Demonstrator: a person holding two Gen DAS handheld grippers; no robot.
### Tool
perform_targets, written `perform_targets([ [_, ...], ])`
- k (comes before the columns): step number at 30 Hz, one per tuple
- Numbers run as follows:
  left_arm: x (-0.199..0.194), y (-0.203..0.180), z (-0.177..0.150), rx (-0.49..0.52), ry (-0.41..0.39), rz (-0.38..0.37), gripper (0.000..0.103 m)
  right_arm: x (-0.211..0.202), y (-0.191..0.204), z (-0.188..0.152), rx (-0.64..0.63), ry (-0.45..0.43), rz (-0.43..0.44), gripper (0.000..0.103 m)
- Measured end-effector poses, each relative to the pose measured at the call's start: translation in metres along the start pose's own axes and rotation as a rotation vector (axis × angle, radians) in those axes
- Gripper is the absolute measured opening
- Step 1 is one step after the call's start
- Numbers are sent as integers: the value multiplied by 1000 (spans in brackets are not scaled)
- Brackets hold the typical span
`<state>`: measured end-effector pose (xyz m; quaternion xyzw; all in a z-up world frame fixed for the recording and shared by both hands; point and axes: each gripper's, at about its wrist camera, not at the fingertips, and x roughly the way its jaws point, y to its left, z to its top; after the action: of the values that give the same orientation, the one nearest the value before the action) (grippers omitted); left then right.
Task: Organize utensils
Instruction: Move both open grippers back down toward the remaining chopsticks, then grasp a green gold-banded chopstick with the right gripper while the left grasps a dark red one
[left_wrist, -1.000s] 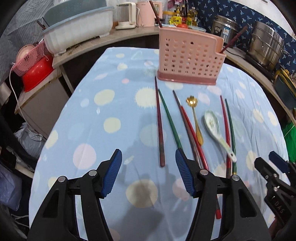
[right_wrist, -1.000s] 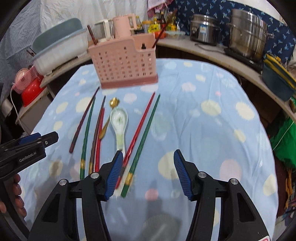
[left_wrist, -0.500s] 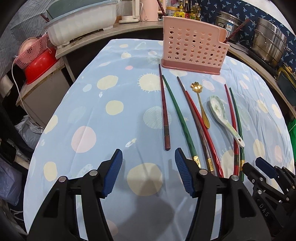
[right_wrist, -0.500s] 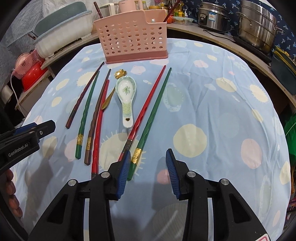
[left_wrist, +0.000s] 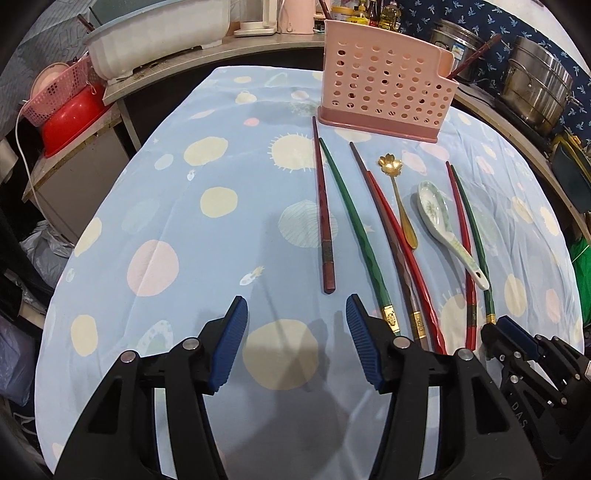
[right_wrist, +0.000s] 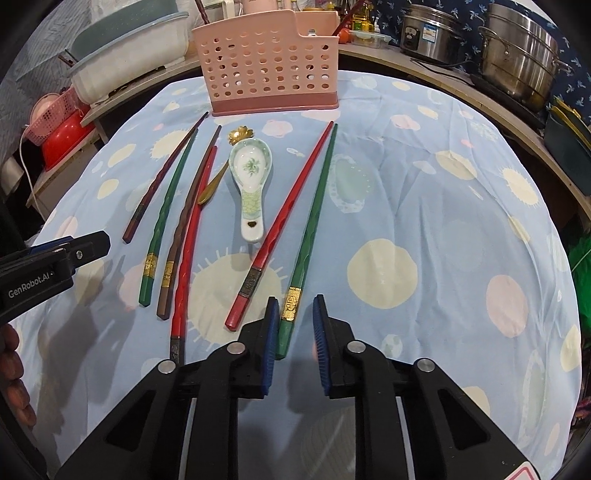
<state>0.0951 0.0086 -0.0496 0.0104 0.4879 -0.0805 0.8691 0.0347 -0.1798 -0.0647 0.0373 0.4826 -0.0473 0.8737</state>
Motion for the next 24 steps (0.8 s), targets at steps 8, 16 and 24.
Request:
perform_targets([
  [8,11,-2,7,-4,9,-2,53,-1,-9,0,24,6,14,8],
  [16,29,-6,17,-6,23,-28,39,-1,-12,0,38,8,24,8],
  [24,40,-10,27,-4,8,-18,31,0,-13,0,43,7,33,8],
])
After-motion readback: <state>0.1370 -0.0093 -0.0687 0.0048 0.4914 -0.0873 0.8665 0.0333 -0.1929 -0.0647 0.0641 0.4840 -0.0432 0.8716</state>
